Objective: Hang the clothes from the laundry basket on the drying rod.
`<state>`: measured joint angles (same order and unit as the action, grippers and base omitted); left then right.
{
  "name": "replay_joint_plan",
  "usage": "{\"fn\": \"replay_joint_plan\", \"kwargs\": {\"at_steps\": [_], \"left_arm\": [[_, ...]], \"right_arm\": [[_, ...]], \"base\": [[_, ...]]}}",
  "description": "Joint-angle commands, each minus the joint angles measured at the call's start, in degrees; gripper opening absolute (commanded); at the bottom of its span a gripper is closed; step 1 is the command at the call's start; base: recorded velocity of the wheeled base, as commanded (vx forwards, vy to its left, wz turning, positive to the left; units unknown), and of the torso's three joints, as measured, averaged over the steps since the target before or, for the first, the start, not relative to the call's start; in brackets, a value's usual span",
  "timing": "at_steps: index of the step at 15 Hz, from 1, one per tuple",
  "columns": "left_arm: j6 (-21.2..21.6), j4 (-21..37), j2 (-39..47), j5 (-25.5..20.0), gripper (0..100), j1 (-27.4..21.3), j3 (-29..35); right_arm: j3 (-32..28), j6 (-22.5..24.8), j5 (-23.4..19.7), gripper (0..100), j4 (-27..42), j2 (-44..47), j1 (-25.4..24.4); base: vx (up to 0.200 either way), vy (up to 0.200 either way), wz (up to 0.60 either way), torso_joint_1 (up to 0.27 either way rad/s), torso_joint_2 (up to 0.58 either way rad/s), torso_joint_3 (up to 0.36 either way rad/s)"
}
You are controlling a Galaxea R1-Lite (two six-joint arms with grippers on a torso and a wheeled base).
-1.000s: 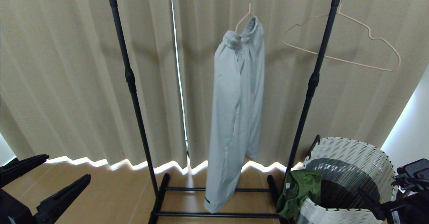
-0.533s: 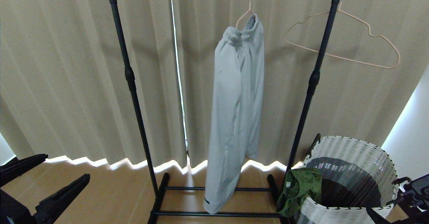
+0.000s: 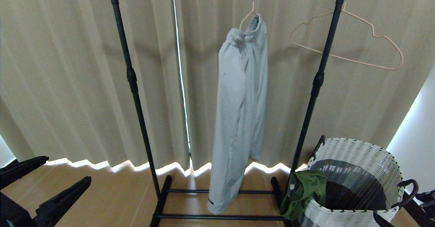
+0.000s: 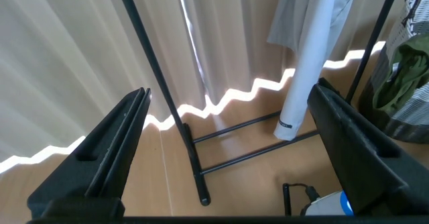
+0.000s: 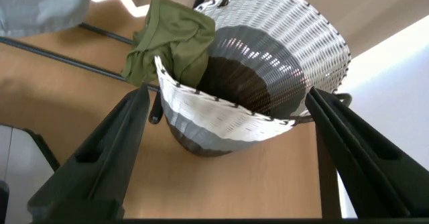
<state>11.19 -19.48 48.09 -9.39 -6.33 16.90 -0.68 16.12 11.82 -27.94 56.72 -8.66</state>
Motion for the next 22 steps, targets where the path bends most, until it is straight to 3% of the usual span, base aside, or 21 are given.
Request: {"fn": "replay_joint_plan", "kwargs": {"at_steps": [1,14,22], "left_arm": [[0.0,0.1,0.1,0.0,100,0.0,0.1],[-0.1,0.1,0.0,0.0,100,0.0,0.1],[-0.1,0.0,0.0,0.1,100,0.0,0.1]], "right_arm": [[-1.0,0.1,0.0,100,0.0,0.1,0.0],[-2.9,0.8,0.0,100,-0.1,6.6,0.0],[-2.7,0.8,0.0,100,-0.1,9.6,-0.1]], "base": [[0.0,0.0,0.0,0.0,0.0,0.0],[0.0,0.0,0.0,0.0,0.0,0.0],[0.2,0.0,0.0,0.001,0.0,0.002]]}}
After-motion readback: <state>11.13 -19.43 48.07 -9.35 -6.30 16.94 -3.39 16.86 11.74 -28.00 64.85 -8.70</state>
